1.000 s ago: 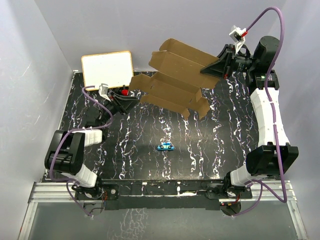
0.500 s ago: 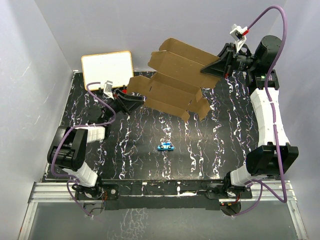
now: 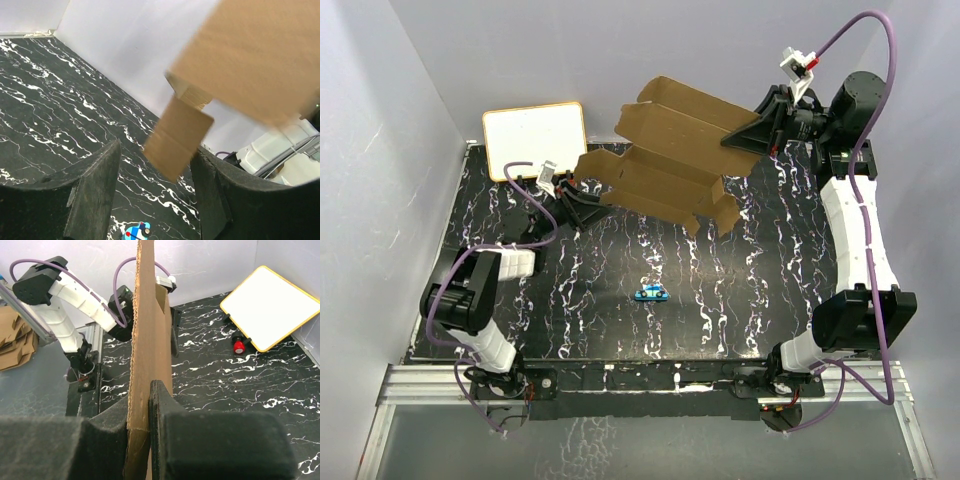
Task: Fold the paper box
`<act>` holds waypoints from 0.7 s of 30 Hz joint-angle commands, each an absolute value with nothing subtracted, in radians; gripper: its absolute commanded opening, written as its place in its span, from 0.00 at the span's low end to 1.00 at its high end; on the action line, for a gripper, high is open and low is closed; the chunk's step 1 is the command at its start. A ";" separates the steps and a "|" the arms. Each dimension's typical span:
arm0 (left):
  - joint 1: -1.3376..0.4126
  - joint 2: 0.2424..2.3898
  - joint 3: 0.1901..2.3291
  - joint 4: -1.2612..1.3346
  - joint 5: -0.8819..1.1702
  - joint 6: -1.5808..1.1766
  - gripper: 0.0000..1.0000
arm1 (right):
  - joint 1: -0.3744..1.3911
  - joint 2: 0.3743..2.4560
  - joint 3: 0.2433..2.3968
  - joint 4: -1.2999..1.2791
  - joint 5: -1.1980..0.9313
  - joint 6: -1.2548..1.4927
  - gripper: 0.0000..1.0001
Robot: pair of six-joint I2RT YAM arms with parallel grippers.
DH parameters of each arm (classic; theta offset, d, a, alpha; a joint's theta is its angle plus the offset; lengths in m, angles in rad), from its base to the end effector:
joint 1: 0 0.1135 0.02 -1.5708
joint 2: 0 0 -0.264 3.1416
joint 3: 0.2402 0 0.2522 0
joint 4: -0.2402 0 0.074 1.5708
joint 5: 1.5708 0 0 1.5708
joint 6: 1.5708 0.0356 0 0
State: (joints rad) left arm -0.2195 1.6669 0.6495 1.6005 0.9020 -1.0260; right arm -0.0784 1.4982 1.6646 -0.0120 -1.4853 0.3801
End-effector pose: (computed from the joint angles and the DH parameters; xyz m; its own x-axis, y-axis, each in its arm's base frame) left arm 0.2919 -0.0937 0.2523 -0.3836 -0.4577 -0.8021 0.8608 0.1372 -0.4900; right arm 0.3104 0.0112 0.4884 -0.2193 0.0490 -0.9744 -0.9621 0.1551 0.2243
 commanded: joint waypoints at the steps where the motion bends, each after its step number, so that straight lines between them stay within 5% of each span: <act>1: -0.233 1.672 0.700 1.802 0.915 -1.037 0.56 | -0.072 1.473 1.650 0.091 -1.506 0.435 0.08; 9: -0.220 1.630 0.676 1.805 0.924 -1.005 0.58 | -0.071 1.475 1.658 0.117 -1.513 0.460 0.08; 17: -0.086 1.440 0.539 1.806 0.835 -1.081 0.96 | -0.071 1.483 1.678 0.125 -1.509 0.476 0.08; 21: -0.002 1.454 0.604 1.806 0.901 -1.254 0.97 | -0.071 1.481 1.677 0.174 -1.516 0.519 0.08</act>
State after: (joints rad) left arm -0.0643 1.4700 0.5457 1.6081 0.8753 -1.1000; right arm -0.0727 1.4982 1.6390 0.0734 -1.5005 0.4706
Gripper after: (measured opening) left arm 0.969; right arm 0.098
